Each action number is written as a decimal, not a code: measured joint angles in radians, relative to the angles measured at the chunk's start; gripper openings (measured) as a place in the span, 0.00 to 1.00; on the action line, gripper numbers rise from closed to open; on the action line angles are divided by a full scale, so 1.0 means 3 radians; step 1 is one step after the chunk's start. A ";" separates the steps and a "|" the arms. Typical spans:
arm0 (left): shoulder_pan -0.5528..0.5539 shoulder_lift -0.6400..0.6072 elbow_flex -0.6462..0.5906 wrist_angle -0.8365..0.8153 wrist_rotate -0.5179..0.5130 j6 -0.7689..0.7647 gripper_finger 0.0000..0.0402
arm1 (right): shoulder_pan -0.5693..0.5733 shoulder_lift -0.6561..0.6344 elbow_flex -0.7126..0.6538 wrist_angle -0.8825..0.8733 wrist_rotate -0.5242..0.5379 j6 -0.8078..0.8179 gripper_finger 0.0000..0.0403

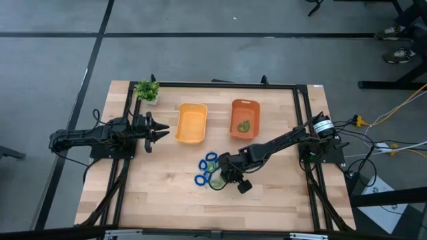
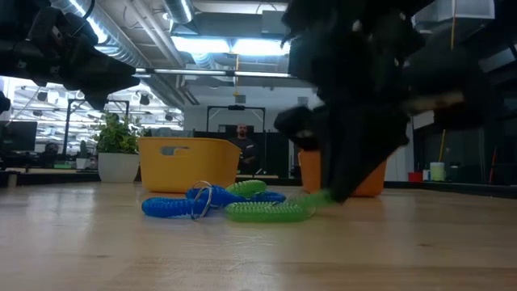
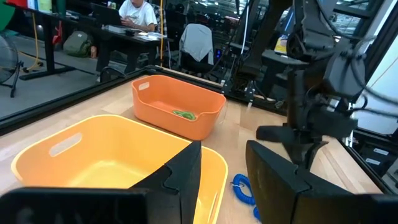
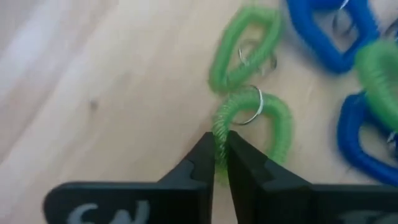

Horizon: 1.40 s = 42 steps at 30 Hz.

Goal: Sort spring keychains
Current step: Put the green spring keychain into the orange bin

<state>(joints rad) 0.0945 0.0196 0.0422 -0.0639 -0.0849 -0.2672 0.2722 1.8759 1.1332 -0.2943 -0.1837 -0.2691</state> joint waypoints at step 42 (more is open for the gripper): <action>0.0000 -0.0001 0.0000 0.0000 0.0000 0.0000 0.31 | -0.0032 -0.0468 0.1125 -0.0784 0.0070 -0.0001 0.04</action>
<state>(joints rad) 0.0945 0.0194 0.0420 -0.0639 -0.0849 -0.2672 0.2626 1.7355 1.4706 -0.5294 -0.1626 -0.2695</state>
